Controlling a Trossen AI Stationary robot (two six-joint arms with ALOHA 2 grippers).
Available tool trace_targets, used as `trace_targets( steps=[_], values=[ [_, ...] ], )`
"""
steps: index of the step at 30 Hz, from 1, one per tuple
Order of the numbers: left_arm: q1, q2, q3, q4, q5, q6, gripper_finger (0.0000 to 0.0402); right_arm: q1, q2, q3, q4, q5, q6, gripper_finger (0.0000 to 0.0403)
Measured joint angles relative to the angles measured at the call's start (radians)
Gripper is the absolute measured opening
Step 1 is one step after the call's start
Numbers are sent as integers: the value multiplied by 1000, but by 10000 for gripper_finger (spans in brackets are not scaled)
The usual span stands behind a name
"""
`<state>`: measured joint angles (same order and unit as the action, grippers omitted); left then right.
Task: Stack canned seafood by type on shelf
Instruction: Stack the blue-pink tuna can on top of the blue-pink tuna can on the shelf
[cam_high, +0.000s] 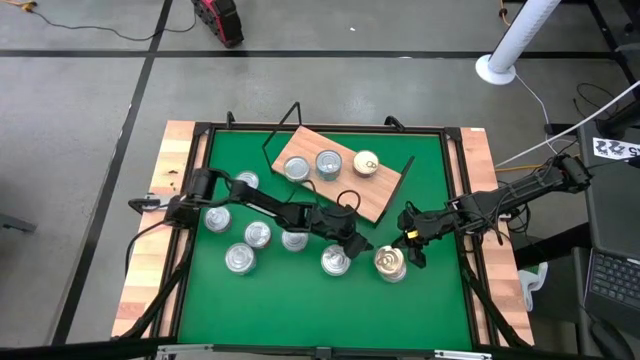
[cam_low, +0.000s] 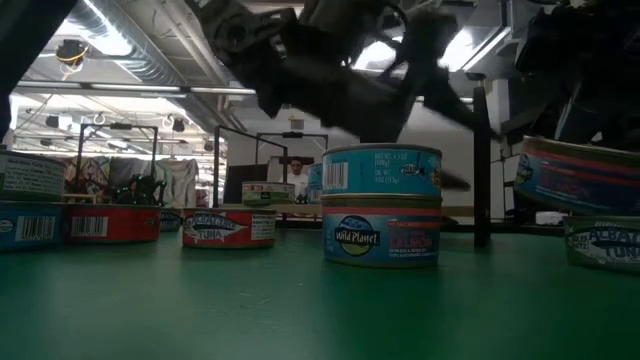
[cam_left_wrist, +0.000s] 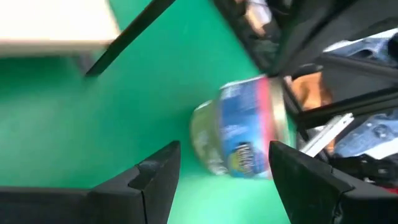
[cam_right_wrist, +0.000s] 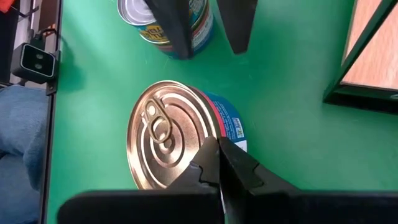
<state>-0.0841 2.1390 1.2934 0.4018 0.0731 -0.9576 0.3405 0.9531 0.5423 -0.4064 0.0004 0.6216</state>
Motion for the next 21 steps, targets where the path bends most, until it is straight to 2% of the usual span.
trace_targets(
  steps=[5, 21],
  values=[
    [1, 35, 2, 116, 51, 1, 237, 0, 0, 0, 1, 0, 0, 0],
    [6, 71, 33, 156, 130, 6, 237, 0, 0, 0, 11, 16, -1, 0]
  ],
)
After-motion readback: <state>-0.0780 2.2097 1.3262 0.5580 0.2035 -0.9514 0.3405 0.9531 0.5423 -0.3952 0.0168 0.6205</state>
